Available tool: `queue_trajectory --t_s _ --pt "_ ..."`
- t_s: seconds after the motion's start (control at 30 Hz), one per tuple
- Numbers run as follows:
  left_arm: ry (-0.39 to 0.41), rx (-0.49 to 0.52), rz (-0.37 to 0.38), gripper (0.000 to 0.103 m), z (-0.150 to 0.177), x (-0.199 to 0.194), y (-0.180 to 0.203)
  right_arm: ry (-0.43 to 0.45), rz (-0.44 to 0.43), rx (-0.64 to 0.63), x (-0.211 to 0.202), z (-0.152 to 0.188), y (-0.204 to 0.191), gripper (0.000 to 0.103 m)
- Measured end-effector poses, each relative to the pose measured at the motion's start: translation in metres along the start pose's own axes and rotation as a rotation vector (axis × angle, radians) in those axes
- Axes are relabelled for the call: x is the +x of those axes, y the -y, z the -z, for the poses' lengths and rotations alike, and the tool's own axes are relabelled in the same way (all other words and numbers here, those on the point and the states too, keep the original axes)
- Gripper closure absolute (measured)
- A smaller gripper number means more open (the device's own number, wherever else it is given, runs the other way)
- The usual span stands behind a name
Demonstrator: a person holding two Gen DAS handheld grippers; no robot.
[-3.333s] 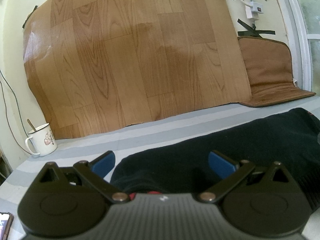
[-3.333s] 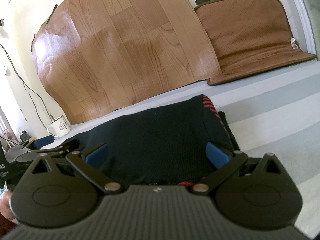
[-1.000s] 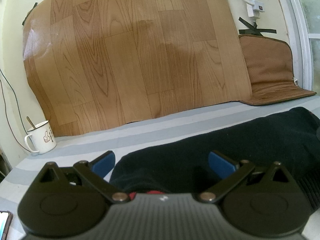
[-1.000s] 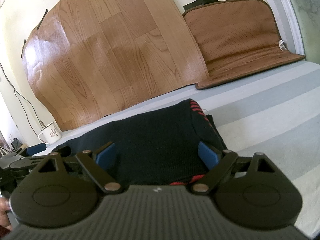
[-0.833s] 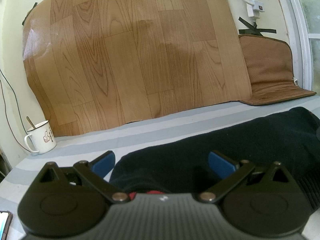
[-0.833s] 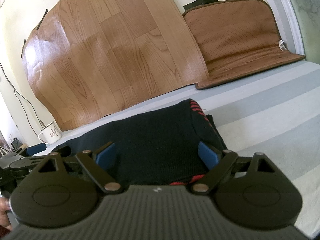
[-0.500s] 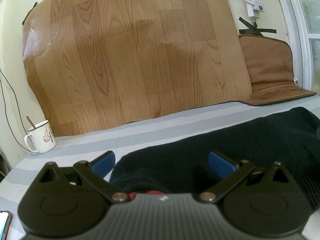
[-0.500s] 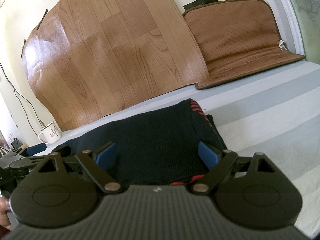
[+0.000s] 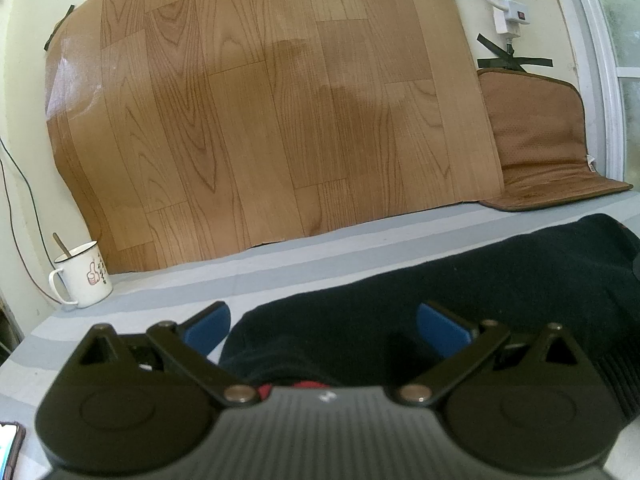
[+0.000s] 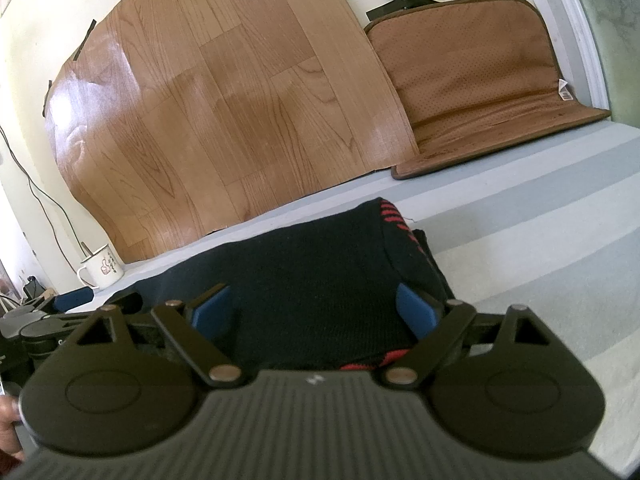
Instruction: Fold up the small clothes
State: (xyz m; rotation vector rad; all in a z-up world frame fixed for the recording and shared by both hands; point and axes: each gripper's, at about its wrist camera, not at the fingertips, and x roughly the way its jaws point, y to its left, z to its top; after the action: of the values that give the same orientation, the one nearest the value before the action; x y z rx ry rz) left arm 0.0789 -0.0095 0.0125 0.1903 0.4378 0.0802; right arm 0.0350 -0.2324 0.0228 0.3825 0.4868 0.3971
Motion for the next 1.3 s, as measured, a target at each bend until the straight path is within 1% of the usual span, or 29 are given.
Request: queue_trajectory --t_s 1.3 --pt "-0.008 -0.003 0.002 0.0 0.0022 0.0 0.001 0.002 0.005 -0.004 0.0003 0.0004 -0.0022 0.013"
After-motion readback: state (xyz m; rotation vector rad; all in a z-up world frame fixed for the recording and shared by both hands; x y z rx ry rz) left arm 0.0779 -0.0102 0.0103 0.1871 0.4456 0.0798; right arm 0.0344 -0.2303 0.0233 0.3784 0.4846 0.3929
